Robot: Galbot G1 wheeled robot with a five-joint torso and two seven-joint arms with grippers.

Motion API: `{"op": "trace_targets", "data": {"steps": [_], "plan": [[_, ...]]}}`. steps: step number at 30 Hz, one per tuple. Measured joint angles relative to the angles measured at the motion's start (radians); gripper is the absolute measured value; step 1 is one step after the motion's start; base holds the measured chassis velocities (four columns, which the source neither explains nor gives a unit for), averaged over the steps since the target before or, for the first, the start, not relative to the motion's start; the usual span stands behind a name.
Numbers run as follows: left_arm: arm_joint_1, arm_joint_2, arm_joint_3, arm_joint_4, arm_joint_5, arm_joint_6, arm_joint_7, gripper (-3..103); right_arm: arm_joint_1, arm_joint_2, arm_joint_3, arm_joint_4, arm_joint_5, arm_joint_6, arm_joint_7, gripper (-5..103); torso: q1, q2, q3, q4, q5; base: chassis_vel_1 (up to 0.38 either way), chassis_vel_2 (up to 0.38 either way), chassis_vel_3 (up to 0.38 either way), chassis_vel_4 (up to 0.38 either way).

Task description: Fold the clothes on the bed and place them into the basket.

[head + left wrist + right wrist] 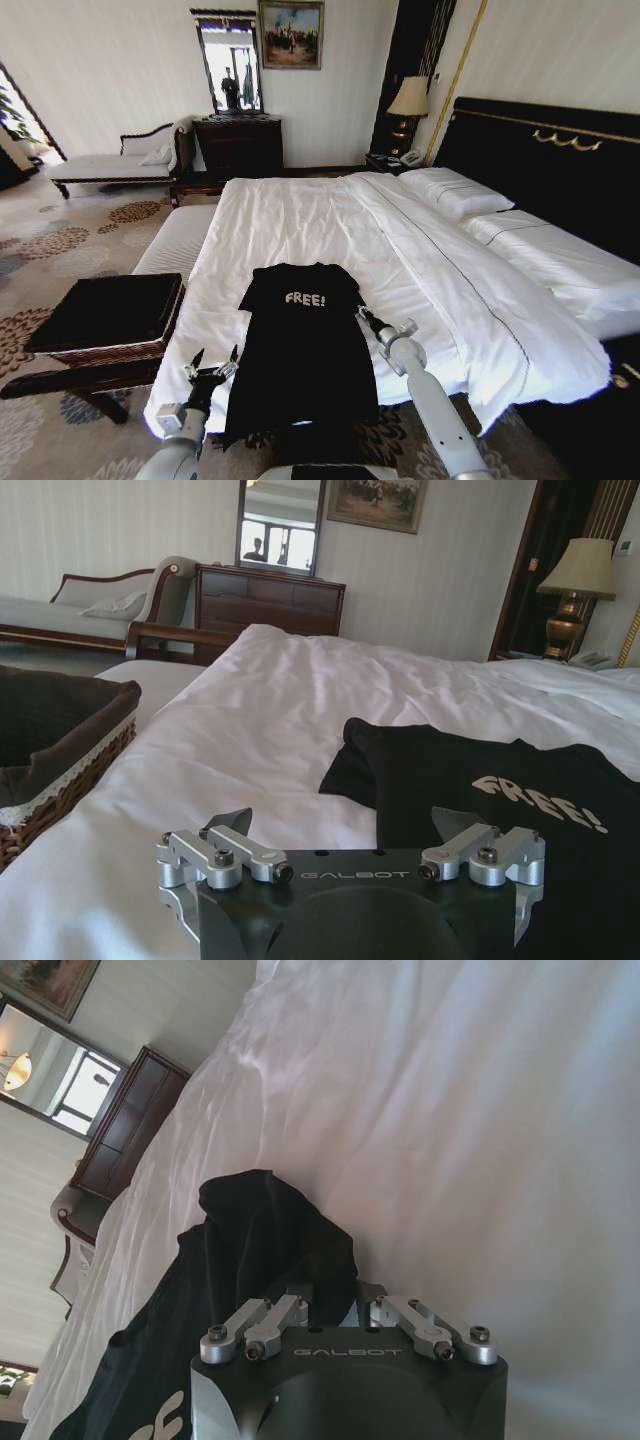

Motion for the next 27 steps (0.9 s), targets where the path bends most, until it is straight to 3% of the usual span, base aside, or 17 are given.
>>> {"op": "trace_targets", "data": {"steps": [3,5,6,27], "plan": [[0.005,0.0,-0.008,-0.001,-0.003,-0.002,0.0,100,0.005,-0.005,0.003,-0.003,-0.022,0.012,-0.005,10,0.0,0.0,0.0,0.0001,0.0,0.0,0.0,0.0,0.0],[0.005,0.001,-0.01,-0.002,-0.004,-0.003,0.0,100,0.005,-0.007,0.004,-0.003,-0.032,0.015,-0.007,10,0.0,0.0,0.0,0.0,0.0,0.0,0.0,0.0,0.0],[0.007,0.001,-0.014,-0.004,-0.008,-0.003,0.0,100,0.006,-0.01,0.006,-0.003,-0.051,0.023,-0.012,2,0.0,0.0,0.0,0.0,0.0,0.0,0.0,0.0,0.0],[0.021,0.002,-0.042,-0.018,-0.026,-0.011,0.007,100,0.028,-0.063,-0.026,0.019,-0.211,0.058,-0.04,0,0.0,0.0,0.0,-0.0001,-0.0001,0.0,0.0,0.0,0.0]]}}
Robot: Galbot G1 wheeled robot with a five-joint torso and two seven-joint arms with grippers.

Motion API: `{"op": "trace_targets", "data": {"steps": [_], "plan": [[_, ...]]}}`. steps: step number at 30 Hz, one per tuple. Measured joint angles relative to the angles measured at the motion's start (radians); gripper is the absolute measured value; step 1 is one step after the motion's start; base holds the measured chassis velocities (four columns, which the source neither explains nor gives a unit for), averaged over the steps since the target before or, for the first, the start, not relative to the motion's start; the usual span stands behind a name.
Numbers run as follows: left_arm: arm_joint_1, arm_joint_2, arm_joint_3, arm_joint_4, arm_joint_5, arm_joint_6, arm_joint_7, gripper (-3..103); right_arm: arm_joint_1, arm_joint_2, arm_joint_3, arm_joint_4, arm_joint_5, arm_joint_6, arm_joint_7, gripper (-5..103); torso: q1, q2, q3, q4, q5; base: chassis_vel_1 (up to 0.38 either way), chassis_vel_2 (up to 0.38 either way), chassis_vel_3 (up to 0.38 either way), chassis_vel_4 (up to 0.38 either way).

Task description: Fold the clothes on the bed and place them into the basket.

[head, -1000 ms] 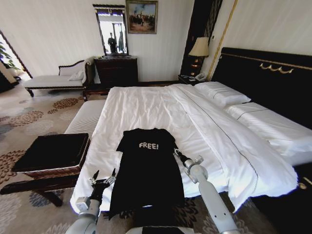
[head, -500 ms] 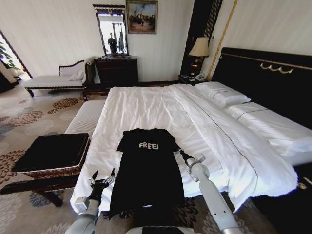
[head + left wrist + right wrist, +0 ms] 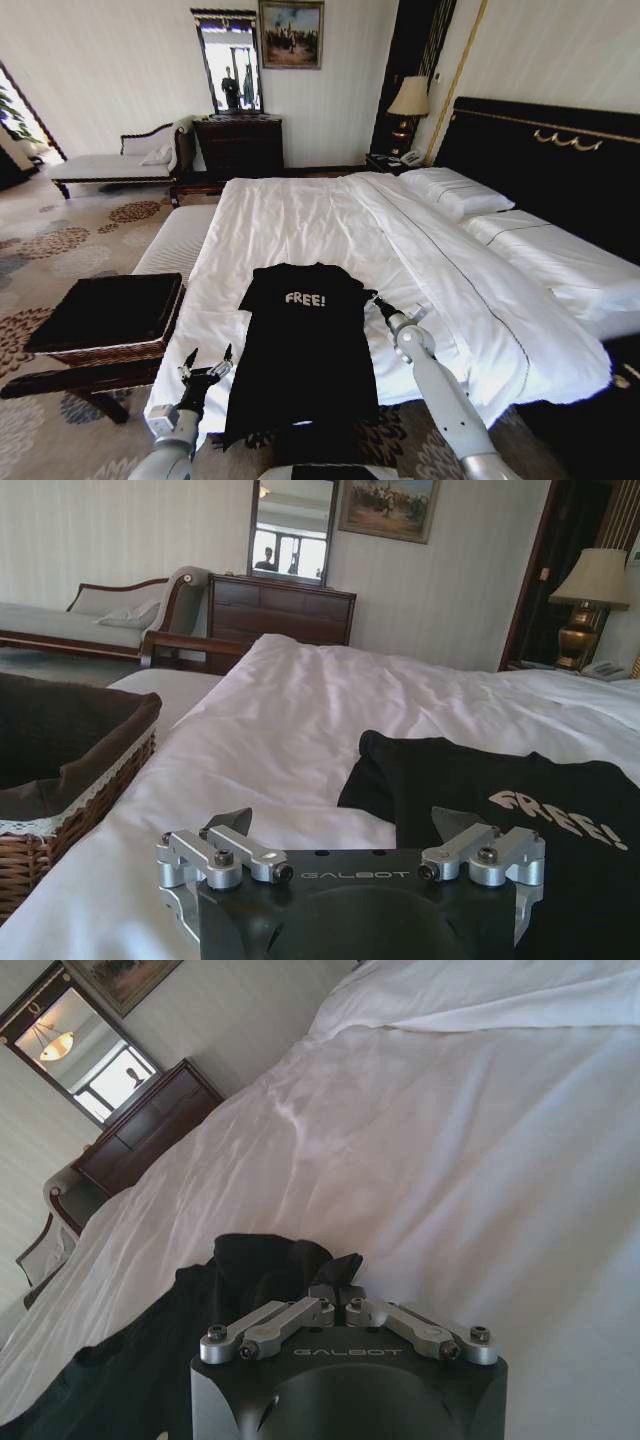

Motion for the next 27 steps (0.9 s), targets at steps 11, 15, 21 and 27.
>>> {"op": "trace_targets", "data": {"steps": [11,15,21,27], "plan": [[0.008,-0.009,-0.004,0.001,0.002,-0.002,0.004,100,-0.125,0.014,-0.003,0.078,-0.178,-0.013,-0.006,13,0.0,0.0,0.0,0.0002,0.0001,0.0,0.0,0.0,0.0],[0.014,-0.011,-0.015,0.004,-0.002,-0.003,0.01,100,-0.171,0.007,0.027,0.15,-0.293,-0.011,0.013,24,0.0,0.0,0.0,0.0,0.0001,0.0,0.0,0.0,0.0],[0.016,-0.016,-0.017,0.007,-0.006,-0.004,0.013,100,-0.157,-0.044,0.072,0.156,-0.434,-0.017,0.032,46,0.0,0.0,0.0,-0.0003,0.0003,0.0,0.0,0.0,0.0],[0.013,-0.015,-0.004,0.009,0.003,-0.003,0.013,100,-0.006,-0.155,-0.019,0.013,-0.404,0.017,-0.06,68,0.0,0.0,0.0,0.0005,0.0005,0.0,0.0,0.0,0.0]]}}
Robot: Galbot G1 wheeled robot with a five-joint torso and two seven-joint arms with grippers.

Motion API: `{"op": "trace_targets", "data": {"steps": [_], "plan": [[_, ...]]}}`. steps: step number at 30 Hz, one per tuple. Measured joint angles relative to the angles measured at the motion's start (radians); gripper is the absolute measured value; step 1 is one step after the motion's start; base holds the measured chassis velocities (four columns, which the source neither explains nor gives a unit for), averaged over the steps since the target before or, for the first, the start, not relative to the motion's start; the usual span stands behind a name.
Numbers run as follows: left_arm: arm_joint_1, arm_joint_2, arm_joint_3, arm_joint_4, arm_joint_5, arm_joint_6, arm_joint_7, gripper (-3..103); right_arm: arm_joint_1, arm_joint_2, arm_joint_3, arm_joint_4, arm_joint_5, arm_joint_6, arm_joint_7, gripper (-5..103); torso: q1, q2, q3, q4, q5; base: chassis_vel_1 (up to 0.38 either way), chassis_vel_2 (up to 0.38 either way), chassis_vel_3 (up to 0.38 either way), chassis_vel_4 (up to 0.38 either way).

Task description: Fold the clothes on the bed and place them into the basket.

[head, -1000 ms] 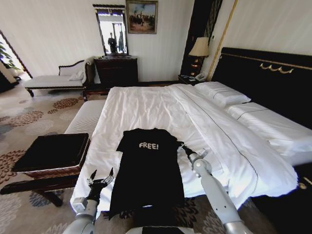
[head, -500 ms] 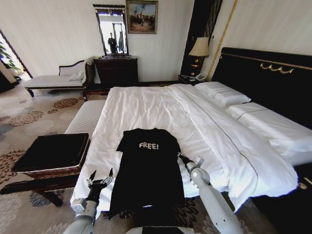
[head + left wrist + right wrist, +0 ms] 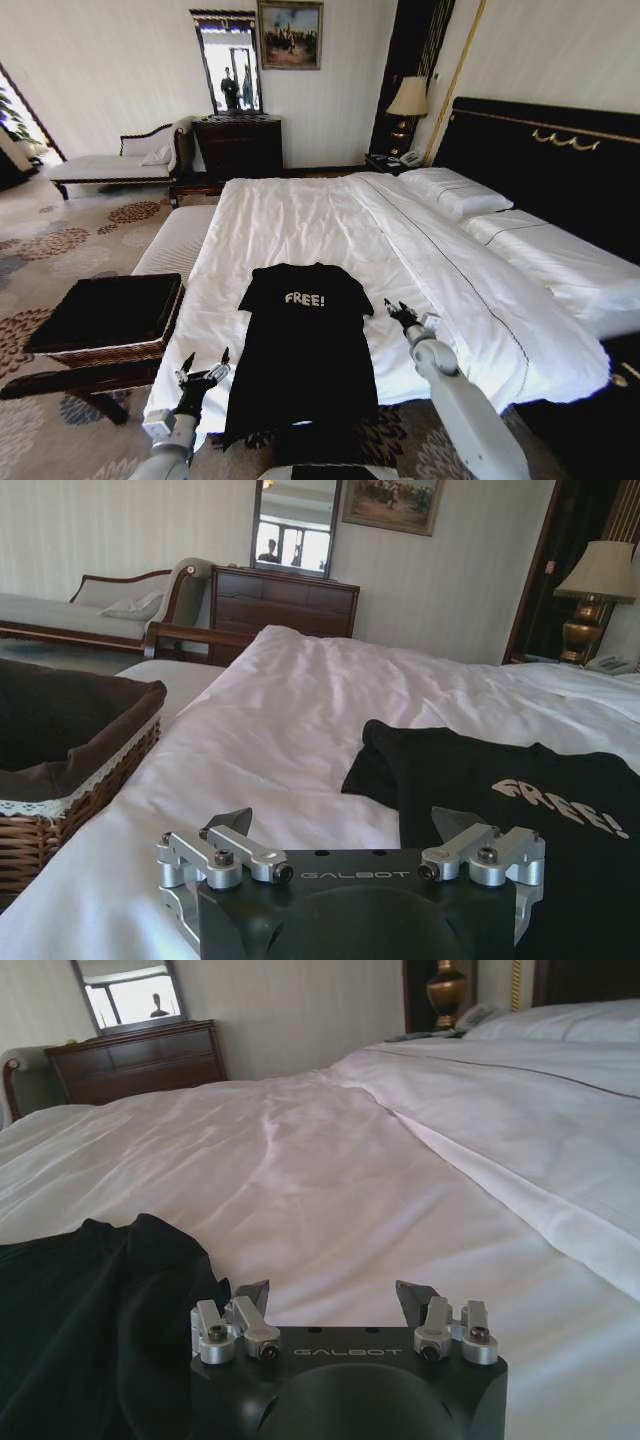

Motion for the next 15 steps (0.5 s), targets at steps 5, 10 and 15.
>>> {"op": "trace_targets", "data": {"steps": [5,10,15], "plan": [[0.0,0.002,-0.002,-0.001,-0.001,0.001,0.0,100,0.09,-0.056,-0.131,-0.079,-0.063,0.034,-0.079,90,0.0,0.0,0.0,-0.0004,0.0,0.0,0.0,0.0,0.0],[0.001,0.0,-0.005,0.013,-0.004,-0.003,0.003,100,0.164,-0.051,-0.214,-0.142,-0.073,0.056,-0.107,100,0.0,0.0,0.0,-0.0004,-0.0003,0.0,0.0,0.0,0.0],[-0.005,-0.002,-0.001,0.02,-0.005,-0.004,0.005,100,0.242,-0.013,-0.263,-0.206,-0.039,0.059,-0.111,97,0.0,0.0,0.0,-0.0002,-0.0003,0.0,0.0,0.0,0.0]]}}
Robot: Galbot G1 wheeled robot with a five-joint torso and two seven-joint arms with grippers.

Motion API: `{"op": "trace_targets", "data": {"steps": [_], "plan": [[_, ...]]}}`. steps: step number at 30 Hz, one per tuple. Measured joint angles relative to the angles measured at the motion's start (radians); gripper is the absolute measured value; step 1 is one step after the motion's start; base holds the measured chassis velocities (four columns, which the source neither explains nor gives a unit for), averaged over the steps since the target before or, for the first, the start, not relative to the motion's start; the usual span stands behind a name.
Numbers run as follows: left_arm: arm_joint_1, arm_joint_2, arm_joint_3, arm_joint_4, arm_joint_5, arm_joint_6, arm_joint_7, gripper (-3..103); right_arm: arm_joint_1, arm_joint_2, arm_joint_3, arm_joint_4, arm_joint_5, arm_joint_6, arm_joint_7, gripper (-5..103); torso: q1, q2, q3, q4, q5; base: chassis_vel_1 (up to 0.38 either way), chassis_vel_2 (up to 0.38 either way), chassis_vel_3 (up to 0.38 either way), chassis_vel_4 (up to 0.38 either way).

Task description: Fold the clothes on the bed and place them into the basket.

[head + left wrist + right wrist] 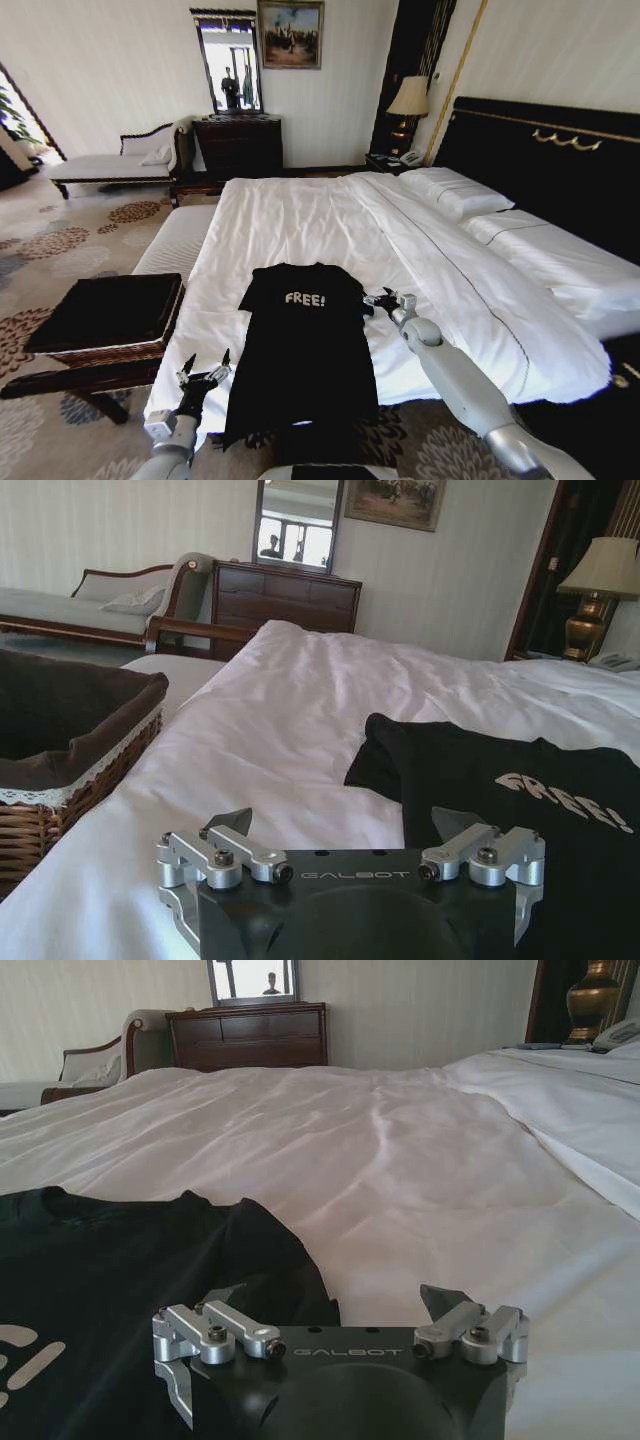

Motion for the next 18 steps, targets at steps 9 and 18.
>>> {"op": "trace_targets", "data": {"steps": [9,18], "plan": [[-0.002,0.006,-0.007,0.002,-0.006,0.0,0.0,100,0.069,0.041,-0.015,-0.116,0.014,0.006,0.004,79,0.0,0.0,0.0,-0.0004,0.0,0.0,0.0,0.0,0.0],[-0.009,0.01,-0.009,0.005,-0.009,0.0,0.0,100,0.074,0.055,-0.015,-0.148,0.04,0.003,0.002,73,0.0,0.0,0.0,-0.0002,0.0,0.0,0.0,0.0,0.0]]}}
